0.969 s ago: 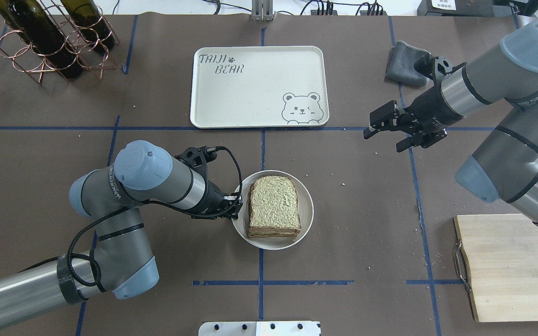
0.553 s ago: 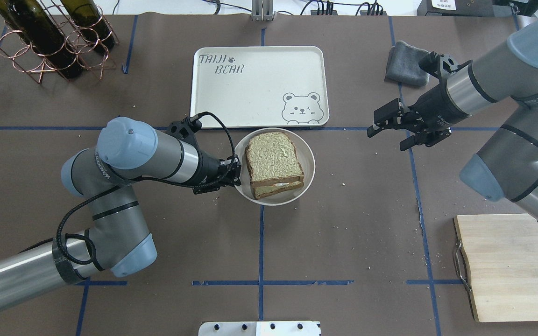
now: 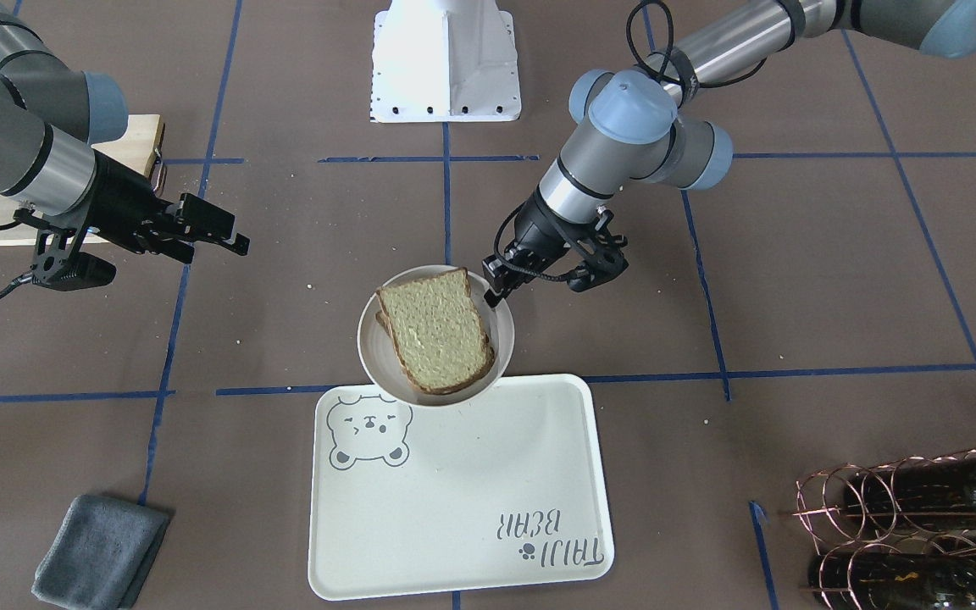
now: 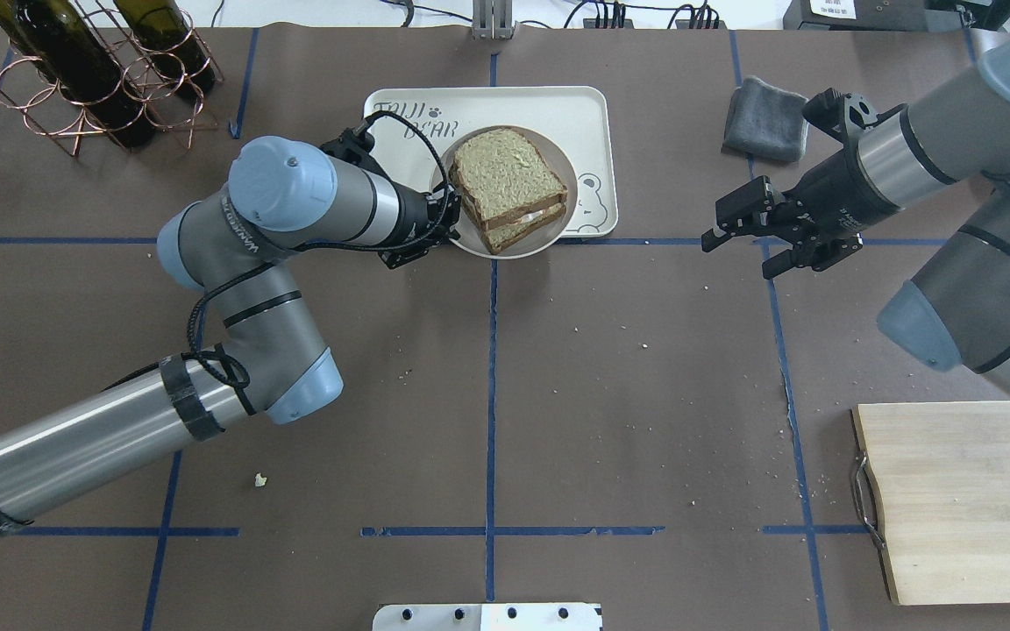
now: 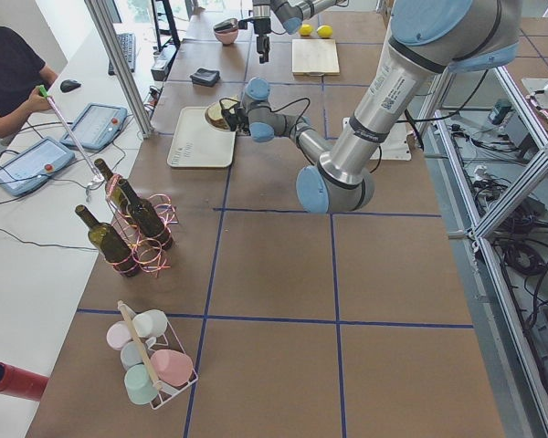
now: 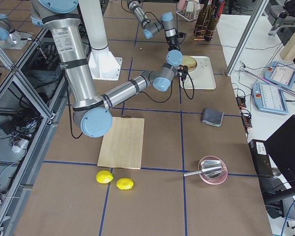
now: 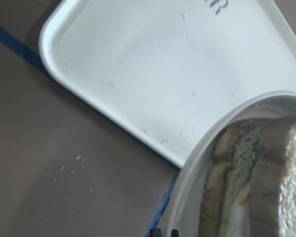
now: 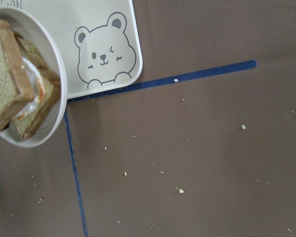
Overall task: Make sandwich and place on tray
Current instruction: 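Slide the plate with the left gripper onto the bear tray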
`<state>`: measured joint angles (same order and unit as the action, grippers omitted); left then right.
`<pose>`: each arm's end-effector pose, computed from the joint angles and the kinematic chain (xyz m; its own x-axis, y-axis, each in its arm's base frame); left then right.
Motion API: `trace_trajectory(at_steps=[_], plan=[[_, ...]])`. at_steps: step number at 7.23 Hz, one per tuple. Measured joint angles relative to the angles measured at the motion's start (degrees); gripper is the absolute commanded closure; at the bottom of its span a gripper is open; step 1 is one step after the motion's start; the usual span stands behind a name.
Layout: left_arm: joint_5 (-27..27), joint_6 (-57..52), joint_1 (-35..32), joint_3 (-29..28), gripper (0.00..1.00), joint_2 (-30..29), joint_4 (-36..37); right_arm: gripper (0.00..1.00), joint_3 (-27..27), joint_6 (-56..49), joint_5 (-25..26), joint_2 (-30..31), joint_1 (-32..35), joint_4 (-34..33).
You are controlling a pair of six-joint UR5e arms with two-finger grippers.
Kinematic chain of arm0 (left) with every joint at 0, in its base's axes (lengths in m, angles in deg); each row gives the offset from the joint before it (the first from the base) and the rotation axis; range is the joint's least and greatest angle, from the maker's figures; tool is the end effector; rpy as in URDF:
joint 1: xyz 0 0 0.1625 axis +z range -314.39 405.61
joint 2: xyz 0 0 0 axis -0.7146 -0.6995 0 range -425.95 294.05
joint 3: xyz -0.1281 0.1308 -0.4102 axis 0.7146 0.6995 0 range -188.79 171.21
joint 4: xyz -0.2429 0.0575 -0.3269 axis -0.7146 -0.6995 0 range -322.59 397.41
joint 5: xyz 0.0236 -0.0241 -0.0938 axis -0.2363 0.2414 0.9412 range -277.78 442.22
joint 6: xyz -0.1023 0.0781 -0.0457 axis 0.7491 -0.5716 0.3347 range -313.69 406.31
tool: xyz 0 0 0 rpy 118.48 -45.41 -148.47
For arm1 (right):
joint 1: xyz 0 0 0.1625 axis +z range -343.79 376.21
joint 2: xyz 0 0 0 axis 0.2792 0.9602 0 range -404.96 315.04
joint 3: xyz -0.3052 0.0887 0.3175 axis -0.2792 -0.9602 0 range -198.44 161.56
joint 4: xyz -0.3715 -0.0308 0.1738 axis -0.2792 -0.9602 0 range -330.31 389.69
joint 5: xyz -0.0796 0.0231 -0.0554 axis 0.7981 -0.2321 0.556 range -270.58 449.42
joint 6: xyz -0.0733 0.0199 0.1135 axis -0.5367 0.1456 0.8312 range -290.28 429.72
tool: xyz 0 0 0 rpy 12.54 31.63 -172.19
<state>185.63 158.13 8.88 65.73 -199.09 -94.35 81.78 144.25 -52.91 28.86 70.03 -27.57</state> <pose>0.5893 -0.5667 0.2630 0.1099 -0.5332 -0.8388 0.4831 0.7662 -0.4237 -0.3317 -0.4963 0.3783 0.3165 0.1567 0.9355 -0.0079 0.9867 -0.1626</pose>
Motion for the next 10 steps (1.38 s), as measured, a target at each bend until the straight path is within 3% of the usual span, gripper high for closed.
trace_trajectory(at_steps=[2,4,7,8,9,10], plan=[[-1.78,1.82,-0.95,-9.14,1.0,-4.08,-2.27,0.0,0.41,0.0,-0.27,0.28,0.0,-0.03],[-2.2,2.12,-1.19,-12.7,1.0,-5.48,-3.15,0.0,0.59,0.0,-0.31,0.56,-0.02,-0.04],[-2.25,2.29,-1.18,-15.57,0.85,-6.94,-4.65,0.0,0.67,0.0,-0.31,0.7,-0.03,-0.04],[-2.24,2.3,-1.16,-15.79,0.75,-7.24,-4.76,0.0,0.65,0.0,-0.31,0.7,-0.03,-0.04],[-2.2,2.26,-1.08,-15.86,0.54,-7.37,-4.8,0.0,0.66,0.0,-0.31,0.71,-0.02,-0.04],[-2.16,2.01,-1.0,-15.84,0.54,-7.36,-4.8,0.0,0.65,0.0,-0.31,0.71,-0.03,-0.04]])
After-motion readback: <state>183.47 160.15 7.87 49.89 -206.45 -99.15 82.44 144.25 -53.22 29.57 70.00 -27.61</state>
